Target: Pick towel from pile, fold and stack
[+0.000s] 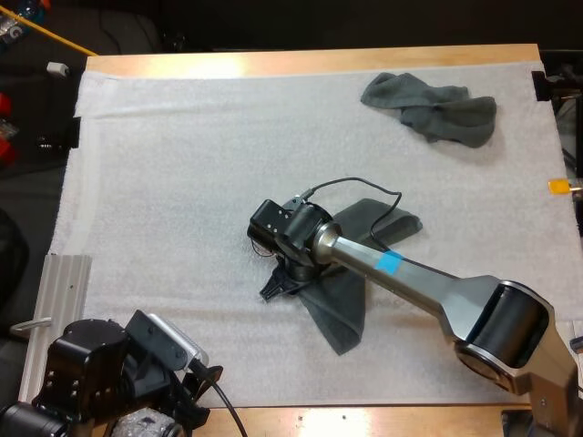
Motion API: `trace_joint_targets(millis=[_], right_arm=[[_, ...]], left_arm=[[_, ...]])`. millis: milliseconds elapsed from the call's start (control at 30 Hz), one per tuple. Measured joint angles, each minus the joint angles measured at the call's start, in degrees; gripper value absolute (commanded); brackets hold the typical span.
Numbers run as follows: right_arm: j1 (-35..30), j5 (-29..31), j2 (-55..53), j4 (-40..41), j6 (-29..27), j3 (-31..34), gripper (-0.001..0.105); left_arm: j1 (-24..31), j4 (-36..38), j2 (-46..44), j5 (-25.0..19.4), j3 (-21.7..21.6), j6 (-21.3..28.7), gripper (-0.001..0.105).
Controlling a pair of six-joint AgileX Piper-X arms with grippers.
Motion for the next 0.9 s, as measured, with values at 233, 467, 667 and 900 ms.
trace_joint_targets(millis=[233, 467, 667, 900], right_arm=[[0.00, 0.18, 0.38, -1.28, 0.34, 0.00, 0.025], [0.00, 0.99, 0.38, -1.67, 0.34, 0.00, 0.000], [0.00, 3.32, 0.38, -2.01, 0.34, 0.00, 0.000], [0.00, 11.88, 0.52, -2.20, -0.48, -3.36, 0.000]], left_arm=[[0.00, 0.00, 0.00, 0.00, 0.00, 0.00, 0.058], [0.00, 0.00, 0.00, 0.00, 0.00, 0.00, 0.058], [0.00, 0.00, 0.00, 0.00, 0.00, 0.00, 0.058], [0.00, 0.00, 0.00, 0.00, 0.00, 0.00, 0.058]])
